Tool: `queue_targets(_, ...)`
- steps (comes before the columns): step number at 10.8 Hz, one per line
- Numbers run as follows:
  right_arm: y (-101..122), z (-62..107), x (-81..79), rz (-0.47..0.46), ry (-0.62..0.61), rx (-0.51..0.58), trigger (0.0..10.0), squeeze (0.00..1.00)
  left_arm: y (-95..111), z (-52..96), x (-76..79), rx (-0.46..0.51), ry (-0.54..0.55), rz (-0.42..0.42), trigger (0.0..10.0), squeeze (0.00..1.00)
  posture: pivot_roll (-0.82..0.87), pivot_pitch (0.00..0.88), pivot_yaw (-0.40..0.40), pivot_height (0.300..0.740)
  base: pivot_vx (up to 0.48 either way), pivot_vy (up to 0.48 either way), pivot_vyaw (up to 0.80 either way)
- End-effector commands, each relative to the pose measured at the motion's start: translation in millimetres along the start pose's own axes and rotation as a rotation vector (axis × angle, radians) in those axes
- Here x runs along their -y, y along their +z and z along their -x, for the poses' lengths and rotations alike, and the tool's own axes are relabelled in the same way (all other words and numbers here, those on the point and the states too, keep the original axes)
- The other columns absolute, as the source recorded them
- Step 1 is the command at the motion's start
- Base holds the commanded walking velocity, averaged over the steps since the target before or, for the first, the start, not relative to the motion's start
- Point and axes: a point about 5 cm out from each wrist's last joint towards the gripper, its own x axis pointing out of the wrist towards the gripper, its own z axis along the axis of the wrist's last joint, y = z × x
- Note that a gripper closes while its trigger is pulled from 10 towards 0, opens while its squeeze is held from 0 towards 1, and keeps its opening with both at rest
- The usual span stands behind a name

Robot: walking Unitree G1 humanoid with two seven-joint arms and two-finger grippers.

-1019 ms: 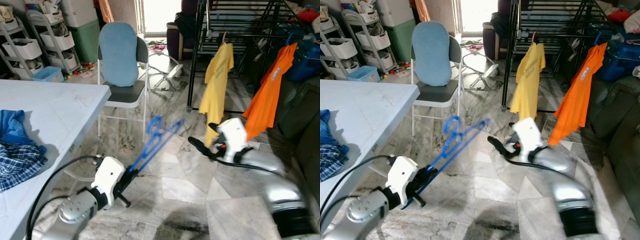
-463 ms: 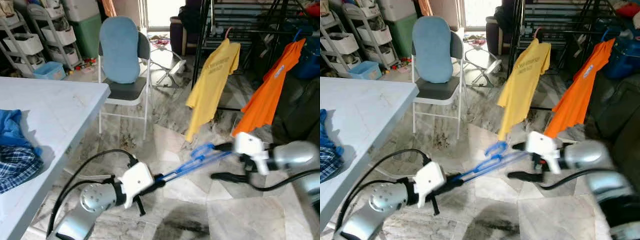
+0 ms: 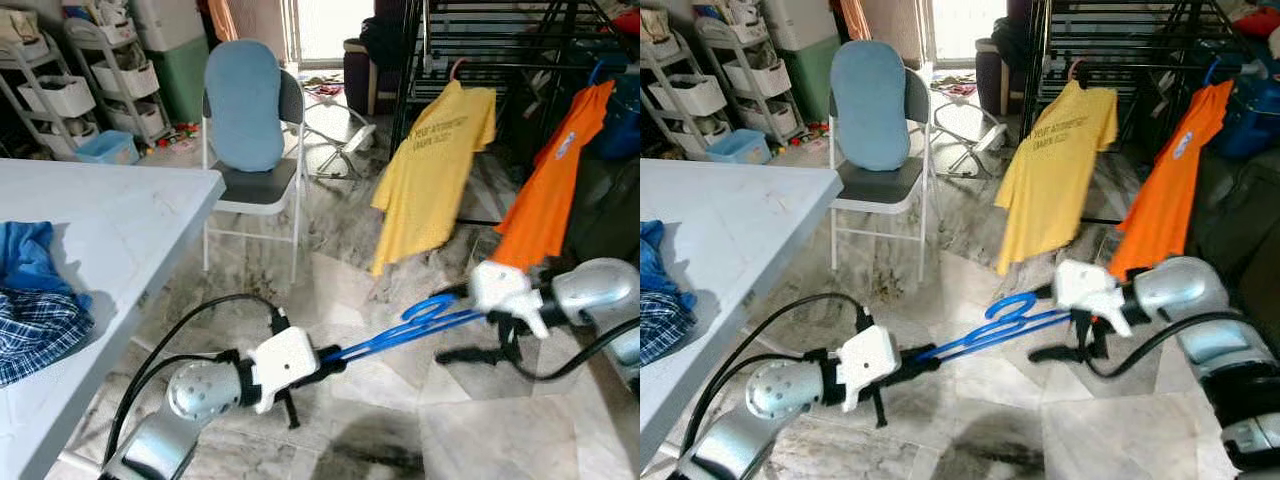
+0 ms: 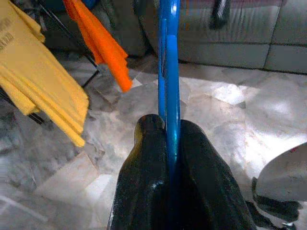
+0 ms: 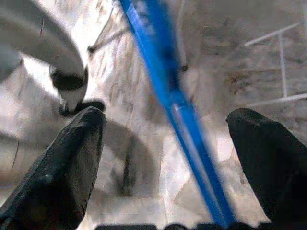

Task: Hang hanger

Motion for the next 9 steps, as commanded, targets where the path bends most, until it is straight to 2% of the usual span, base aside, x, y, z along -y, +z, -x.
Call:
queue_targets(1, 2, -1.3, 2.3, 0.071, 0.039, -0.047, 8.4, 0.0, 2, -2.0, -2.2, 0.001, -0.005, -0.046, 10.0, 0.0, -0.06, 0.0, 0.081, 0.74, 0.0, 0.0, 0.0)
queue_targets(2, 6, -6.7, 2.6, 0.087, 0.047, -0.032, 9.0, 0.0, 3, -3.5, -1.6, 0.004, -0.008, -0.047, 10.0, 0.0, -0.07, 0.0, 0.081, 0.74, 0.0, 0.0, 0.0)
queue_targets(3, 9, -10.0, 5.0, 0.109, 0.038, -0.029, 4.3, 0.0, 3, -4.2, -1.6, 0.005, -0.01, -0.052, 10.0, 0.0, -0.06, 0.0, 0.083, 0.74, 0.0, 0.0, 0.0)
queue_targets(4, 9, -11.4, 10.0, 0.144, 0.009, -0.047, 0.0, 0.0, 2, -4.0, -1.8, 0.002, -0.013, -0.056, 10.0, 0.0, -0.06, 0.0, 0.084, 0.74, 0.0, 0.0, 0.0)
queue_targets(6, 11, -10.3, 14.3, 0.167, -0.001, -0.048, 0.0, 0.0, -1, -3.0, -1.7, -0.01, -0.015, -0.065, 10.0, 0.0, -0.06, 0.0, 0.086, 0.74, 0.0, 0.0, 0.0)
queue_targets(7, 9, -6.7, 16.6, 0.189, -0.012, -0.076, 10.0, 0.0, -3, -2.3, -2.2, -0.02, -0.014, -0.073, 10.0, 0.0, -0.06, 0.0, 0.086, 0.74, 0.0, 0.0, 0.0)
queue_targets(8, 7, -2.2, 20.4, 0.185, -0.026, -0.086, 10.0, 0.0, -6, -1.1, -3.3, -0.028, -0.01, -0.08, 10.0, 0.0, -0.06, 0.0, 0.086, 0.74, 0.0, 0.0, 0.0)
queue_targets(9, 5, 1.0, 23.5, 0.166, -0.048, -0.078, 0.0, 0.0, -8, 0.8, -5.5, -0.038, -0.003, -0.086, 10.0, 0.0, -0.06, 0.0, 0.086, 0.74, 0.0, 0.0, 0.0)
